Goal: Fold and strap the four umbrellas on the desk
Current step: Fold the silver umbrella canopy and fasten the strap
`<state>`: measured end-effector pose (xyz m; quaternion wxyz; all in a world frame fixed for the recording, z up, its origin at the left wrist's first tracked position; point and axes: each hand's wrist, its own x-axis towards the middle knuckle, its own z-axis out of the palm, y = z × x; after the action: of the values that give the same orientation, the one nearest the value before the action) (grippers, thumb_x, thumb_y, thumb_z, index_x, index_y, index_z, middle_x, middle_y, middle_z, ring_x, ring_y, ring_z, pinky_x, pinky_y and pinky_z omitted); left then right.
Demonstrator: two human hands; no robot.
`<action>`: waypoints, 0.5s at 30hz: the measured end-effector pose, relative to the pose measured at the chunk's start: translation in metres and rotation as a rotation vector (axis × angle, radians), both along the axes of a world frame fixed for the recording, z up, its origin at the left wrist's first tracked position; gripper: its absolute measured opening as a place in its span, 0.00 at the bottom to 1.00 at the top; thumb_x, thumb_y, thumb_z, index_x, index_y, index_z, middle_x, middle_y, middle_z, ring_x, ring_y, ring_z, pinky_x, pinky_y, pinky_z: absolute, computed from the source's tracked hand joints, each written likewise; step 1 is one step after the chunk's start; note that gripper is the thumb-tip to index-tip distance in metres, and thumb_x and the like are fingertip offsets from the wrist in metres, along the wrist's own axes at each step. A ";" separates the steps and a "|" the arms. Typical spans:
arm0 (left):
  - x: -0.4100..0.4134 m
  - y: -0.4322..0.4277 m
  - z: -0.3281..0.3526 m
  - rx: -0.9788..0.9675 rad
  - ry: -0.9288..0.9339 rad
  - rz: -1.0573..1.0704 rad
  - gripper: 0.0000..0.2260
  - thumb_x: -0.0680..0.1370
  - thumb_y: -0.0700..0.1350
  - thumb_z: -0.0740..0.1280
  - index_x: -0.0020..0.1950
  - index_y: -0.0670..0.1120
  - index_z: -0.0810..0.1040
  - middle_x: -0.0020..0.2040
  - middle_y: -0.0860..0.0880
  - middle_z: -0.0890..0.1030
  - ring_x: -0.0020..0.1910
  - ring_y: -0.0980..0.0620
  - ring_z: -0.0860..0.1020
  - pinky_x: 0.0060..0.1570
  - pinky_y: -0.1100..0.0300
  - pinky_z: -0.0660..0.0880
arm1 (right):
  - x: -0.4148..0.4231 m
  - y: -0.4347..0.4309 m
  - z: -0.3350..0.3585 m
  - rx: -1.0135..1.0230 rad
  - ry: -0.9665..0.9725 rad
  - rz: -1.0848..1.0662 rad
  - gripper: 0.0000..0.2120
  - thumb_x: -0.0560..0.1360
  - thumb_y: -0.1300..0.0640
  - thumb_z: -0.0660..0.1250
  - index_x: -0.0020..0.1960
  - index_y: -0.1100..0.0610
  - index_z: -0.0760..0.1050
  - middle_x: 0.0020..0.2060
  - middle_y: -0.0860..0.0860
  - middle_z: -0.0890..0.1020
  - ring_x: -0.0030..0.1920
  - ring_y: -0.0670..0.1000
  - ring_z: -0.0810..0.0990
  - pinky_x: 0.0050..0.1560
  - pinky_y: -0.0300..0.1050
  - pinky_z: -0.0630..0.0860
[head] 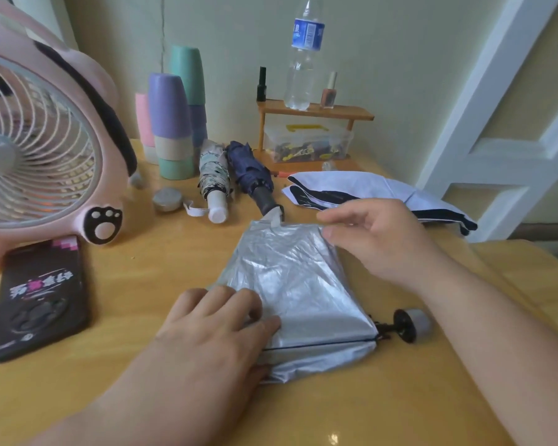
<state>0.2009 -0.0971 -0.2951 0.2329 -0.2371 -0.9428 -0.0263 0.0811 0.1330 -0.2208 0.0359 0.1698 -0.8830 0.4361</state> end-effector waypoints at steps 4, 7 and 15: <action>0.001 0.000 0.002 0.008 -0.030 0.012 0.21 0.70 0.60 0.60 0.55 0.56 0.85 0.47 0.55 0.78 0.46 0.49 0.80 0.49 0.52 0.66 | 0.010 0.010 0.006 0.055 0.224 -0.126 0.08 0.75 0.54 0.74 0.52 0.44 0.81 0.49 0.37 0.82 0.50 0.41 0.81 0.53 0.36 0.77; 0.002 -0.001 0.004 0.014 -0.042 0.015 0.21 0.71 0.61 0.60 0.55 0.56 0.85 0.47 0.56 0.78 0.45 0.49 0.80 0.49 0.53 0.65 | 0.050 0.037 0.013 0.363 -0.012 0.187 0.17 0.73 0.48 0.76 0.59 0.38 0.77 0.49 0.36 0.82 0.52 0.36 0.79 0.52 0.31 0.73; 0.003 0.003 0.008 -0.026 -0.101 0.055 0.21 0.72 0.64 0.59 0.55 0.57 0.84 0.47 0.58 0.76 0.46 0.52 0.79 0.48 0.54 0.69 | 0.070 0.060 -0.024 0.757 0.073 0.282 0.30 0.79 0.41 0.67 0.76 0.33 0.57 0.54 0.24 0.66 0.57 0.31 0.66 0.62 0.32 0.66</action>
<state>0.2040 -0.0939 -0.2867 0.1827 -0.2124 -0.9597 -0.0195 0.1507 0.1929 -0.2446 -0.0580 0.3058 -0.9474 0.0748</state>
